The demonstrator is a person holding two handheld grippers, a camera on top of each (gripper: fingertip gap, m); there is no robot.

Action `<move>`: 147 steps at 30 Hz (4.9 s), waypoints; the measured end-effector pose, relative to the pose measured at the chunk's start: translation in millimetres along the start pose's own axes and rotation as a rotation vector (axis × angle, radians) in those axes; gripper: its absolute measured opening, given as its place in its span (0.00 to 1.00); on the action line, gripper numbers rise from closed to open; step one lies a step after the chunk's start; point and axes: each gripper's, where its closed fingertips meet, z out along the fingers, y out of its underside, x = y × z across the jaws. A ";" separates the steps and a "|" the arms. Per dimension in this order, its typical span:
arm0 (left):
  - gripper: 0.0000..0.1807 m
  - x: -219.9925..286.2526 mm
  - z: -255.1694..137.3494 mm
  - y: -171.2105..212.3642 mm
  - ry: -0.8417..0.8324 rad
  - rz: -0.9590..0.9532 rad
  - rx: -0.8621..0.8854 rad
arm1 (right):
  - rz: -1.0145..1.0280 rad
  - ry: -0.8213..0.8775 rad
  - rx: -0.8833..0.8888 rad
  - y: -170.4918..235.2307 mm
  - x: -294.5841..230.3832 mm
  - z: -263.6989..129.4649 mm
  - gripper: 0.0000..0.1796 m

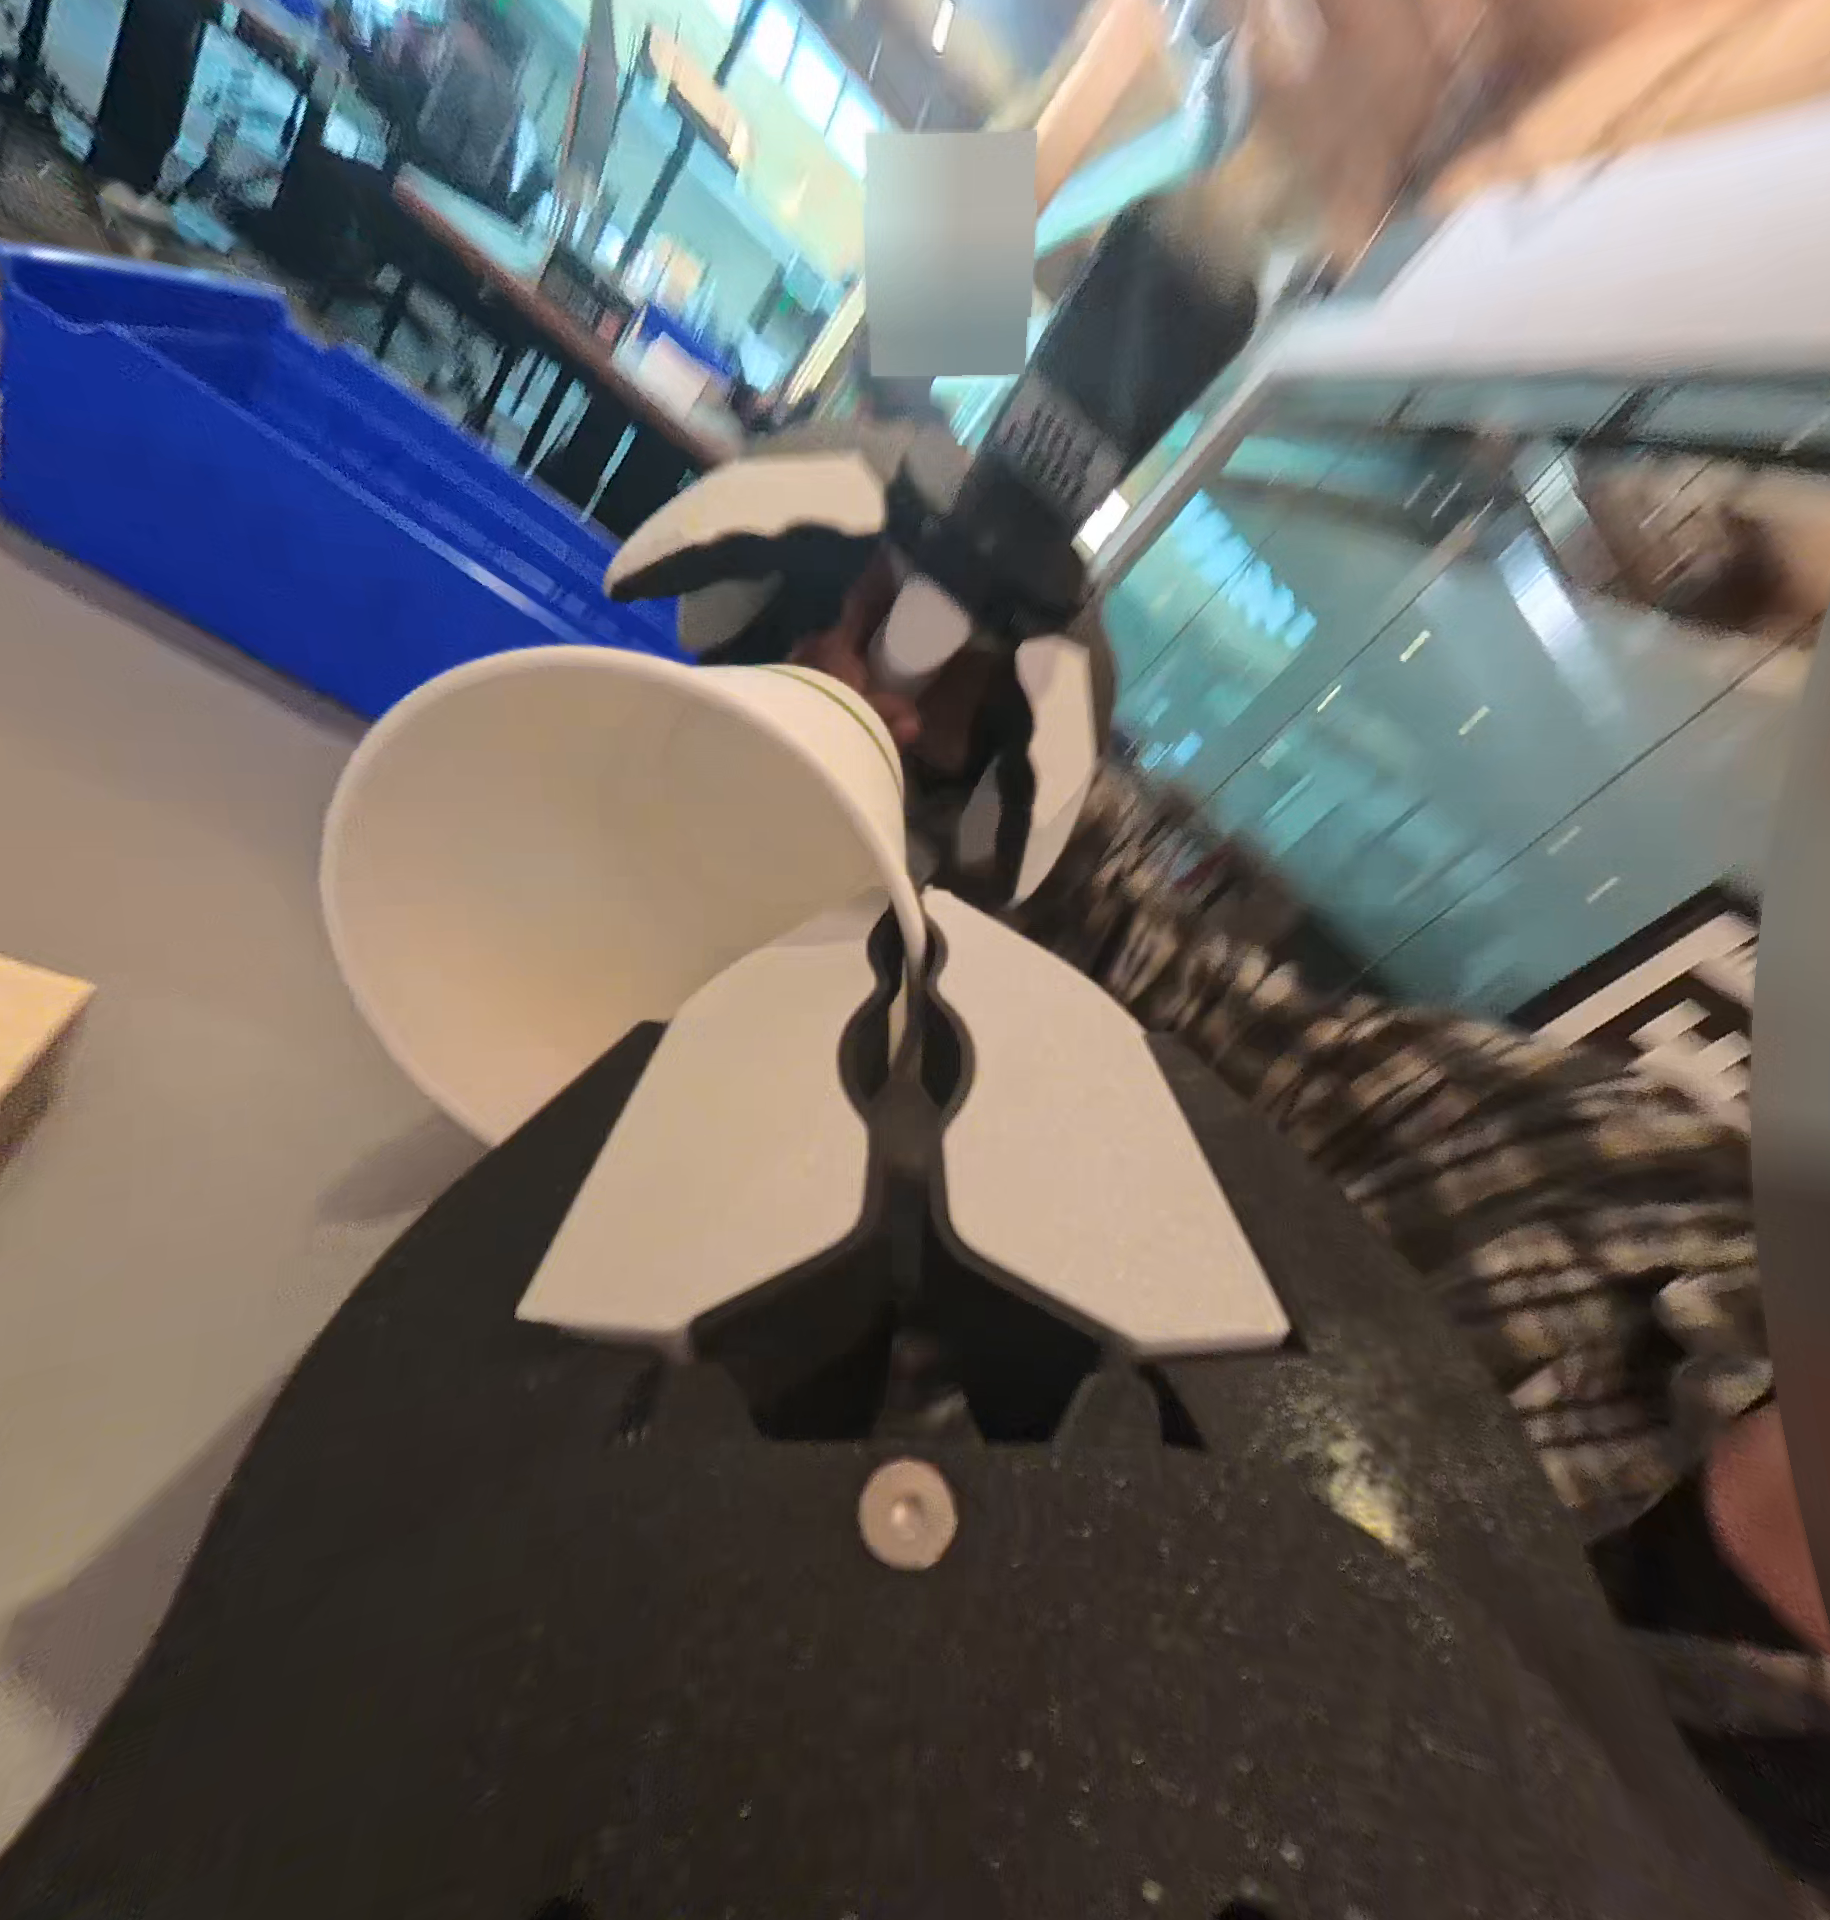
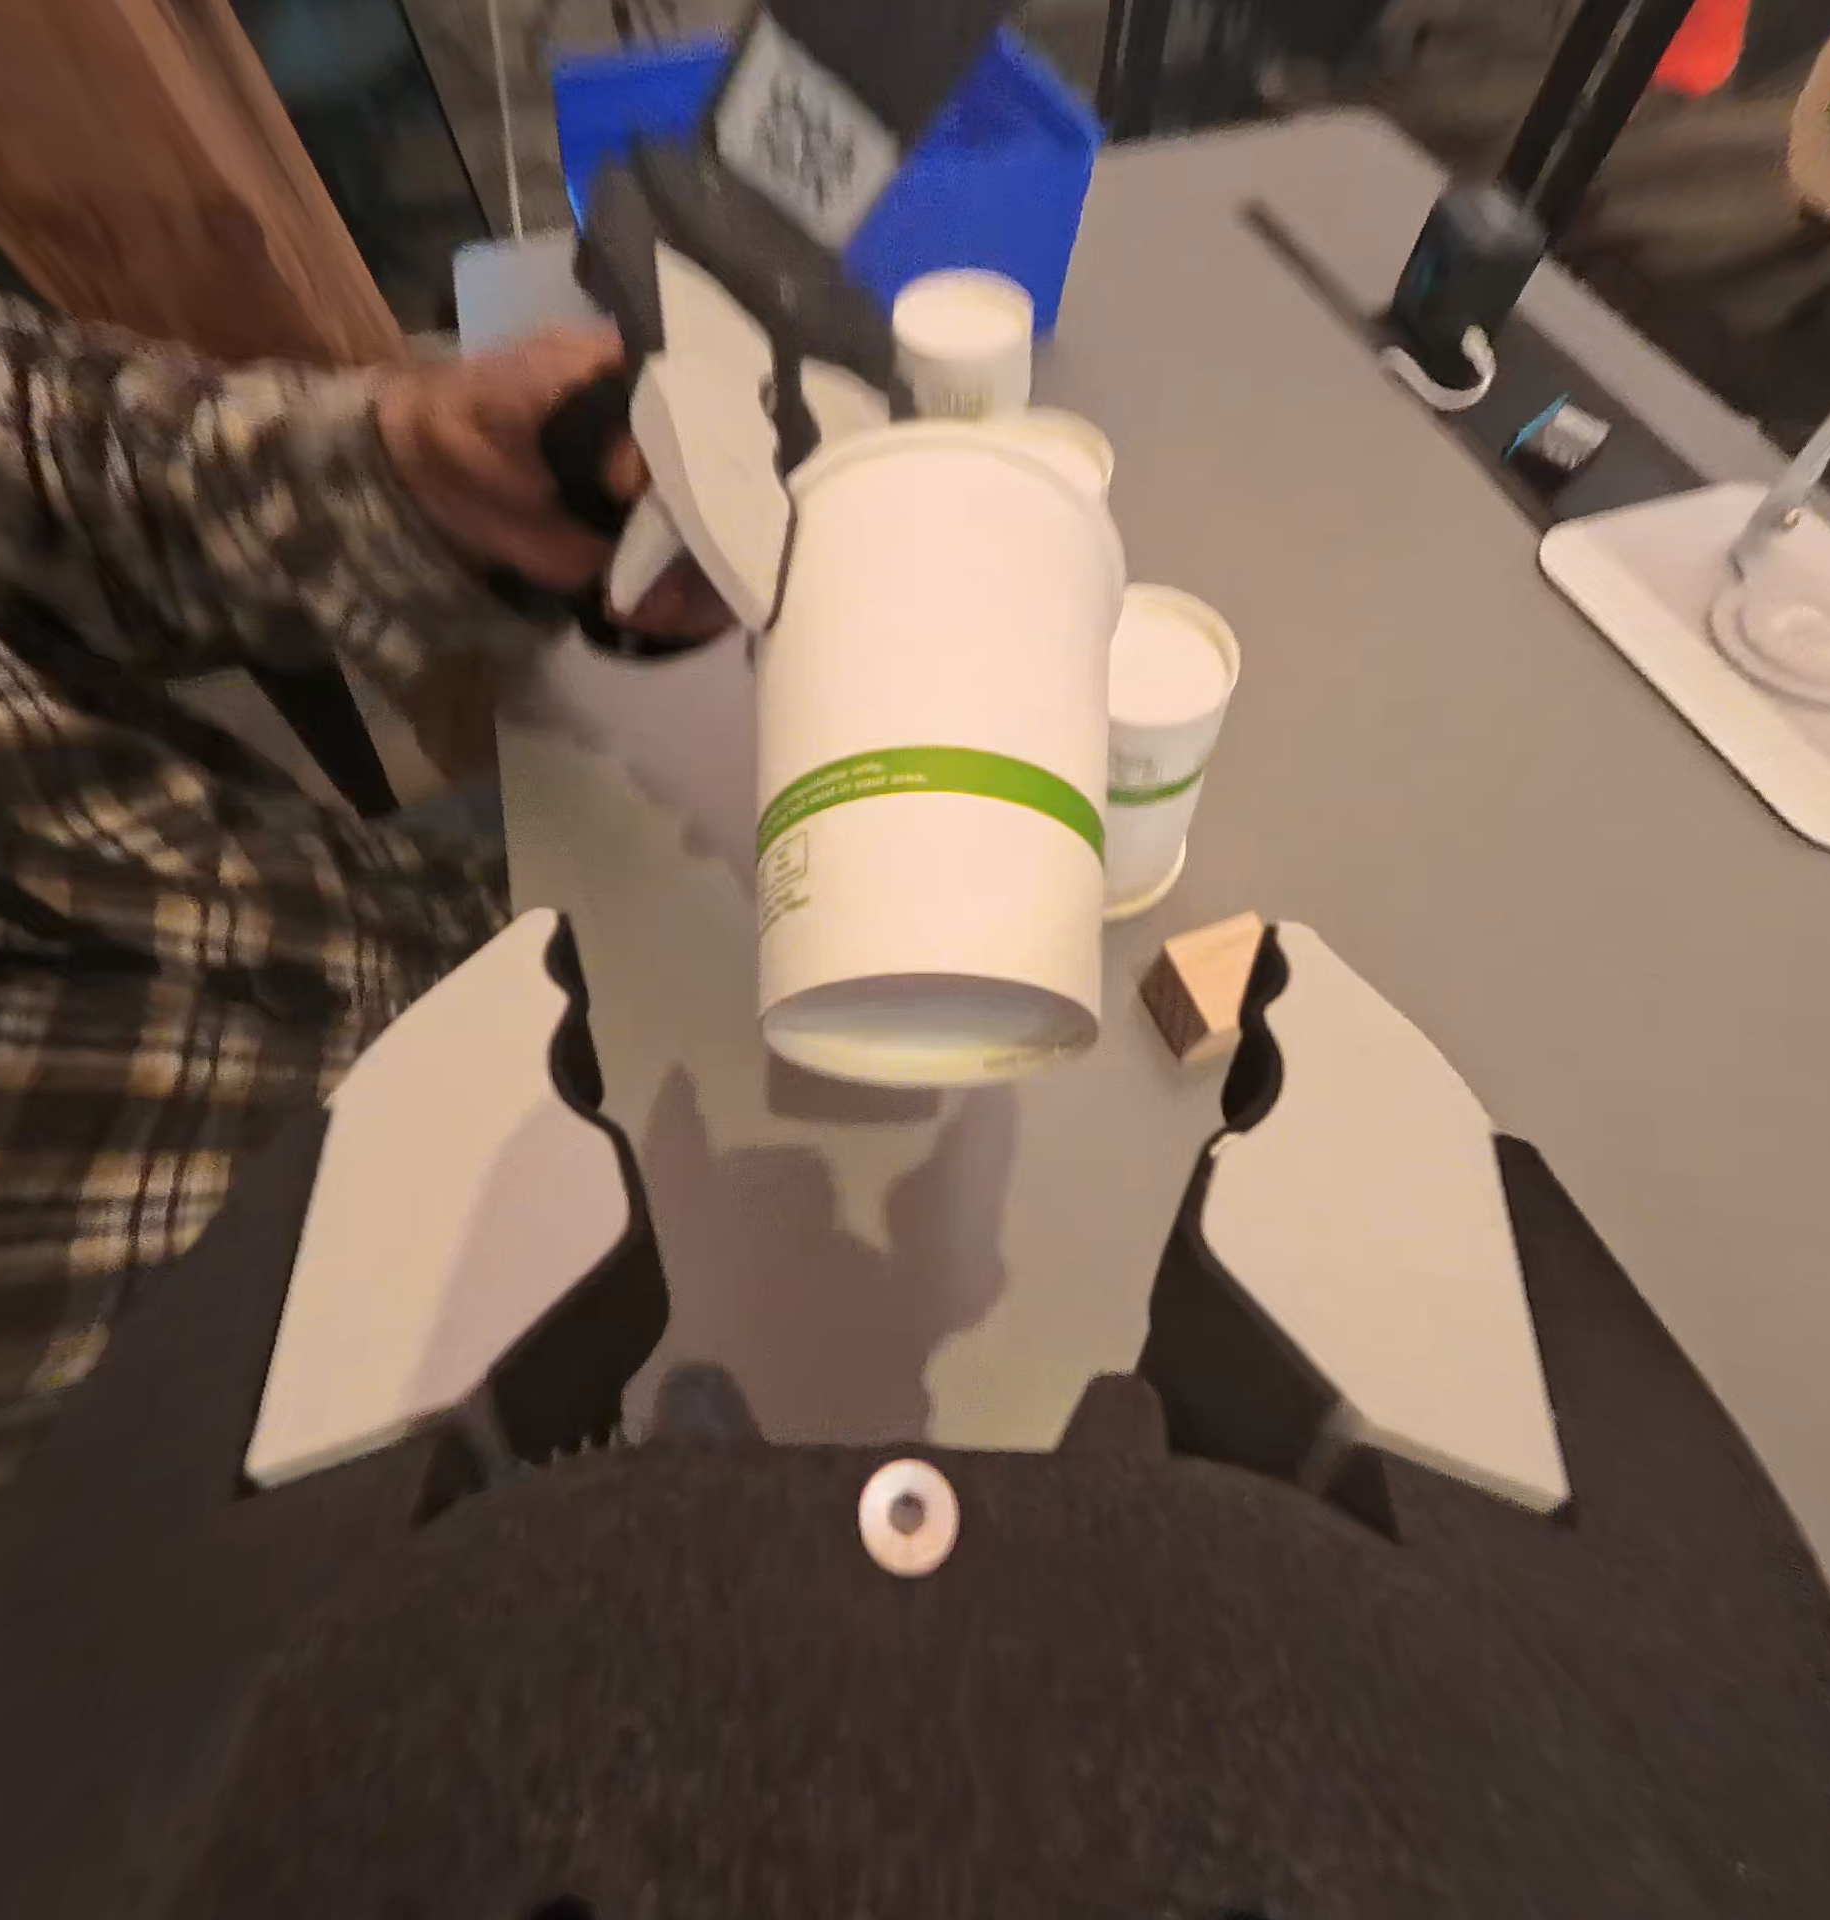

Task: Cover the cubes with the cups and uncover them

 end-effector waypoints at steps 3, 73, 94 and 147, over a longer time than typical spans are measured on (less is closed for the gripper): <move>0.00 3.4 4.5 7.8 -0.095 0.145 -0.221 | -0.038 -0.039 -0.136 5.0 -8.3 -2.0 0.66; 0.26 58.9 -170.9 -34.7 -0.476 0.463 0.244 | 0.188 0.538 -0.406 127.2 -6.6 -44.2 0.81; 0.34 15.5 -204.0 -24.7 -0.574 0.379 0.167 | -0.380 -0.163 -0.855 6.7 68.3 140.4 0.67; 0.10 12.0 -70.6 -8.8 -0.178 0.085 0.067 | -0.015 0.035 0.650 -71.1 -28.4 87.5 0.50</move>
